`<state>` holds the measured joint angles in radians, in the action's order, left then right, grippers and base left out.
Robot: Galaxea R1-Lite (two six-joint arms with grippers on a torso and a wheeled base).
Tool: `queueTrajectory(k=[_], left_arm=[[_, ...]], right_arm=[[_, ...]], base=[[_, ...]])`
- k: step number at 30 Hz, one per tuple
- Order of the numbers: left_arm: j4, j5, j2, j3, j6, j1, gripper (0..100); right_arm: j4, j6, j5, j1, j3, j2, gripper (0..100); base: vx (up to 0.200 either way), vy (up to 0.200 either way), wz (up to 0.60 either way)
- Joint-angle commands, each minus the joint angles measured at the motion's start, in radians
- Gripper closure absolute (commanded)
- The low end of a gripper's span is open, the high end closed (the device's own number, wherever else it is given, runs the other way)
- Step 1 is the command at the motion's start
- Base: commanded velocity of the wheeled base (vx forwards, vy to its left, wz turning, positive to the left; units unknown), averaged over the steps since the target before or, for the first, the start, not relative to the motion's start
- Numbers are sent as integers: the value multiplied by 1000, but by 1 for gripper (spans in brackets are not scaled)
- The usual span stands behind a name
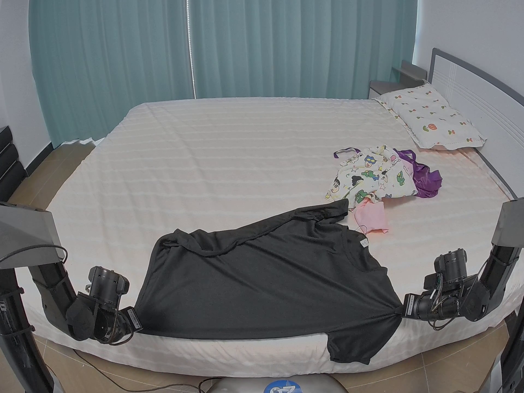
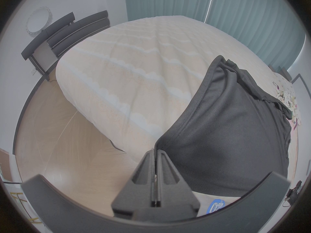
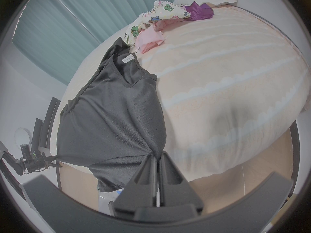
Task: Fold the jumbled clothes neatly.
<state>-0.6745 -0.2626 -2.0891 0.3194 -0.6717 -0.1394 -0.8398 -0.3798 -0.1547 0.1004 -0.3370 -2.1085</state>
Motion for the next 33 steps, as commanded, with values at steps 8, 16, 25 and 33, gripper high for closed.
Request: queueTrajectory(k=[8,16,25,33], left_arm=[[-37,14,34,27,-20,3,0],[-145,92,124,29,-66,9,0],[-166,95,129,50,-114,17,0],[-166,129,132,50,-117,46,0]], right_arm=[[-56,-33,-2,22,-5,19,0],[-130,-134,0,33,-7,59,0],[-130,-137,-2,42,-5,62,0],[-131,-136,-2,44,-2,62,0]], base=[[0,0,0],[0,0,0],[0,0,0],[0,175,0]])
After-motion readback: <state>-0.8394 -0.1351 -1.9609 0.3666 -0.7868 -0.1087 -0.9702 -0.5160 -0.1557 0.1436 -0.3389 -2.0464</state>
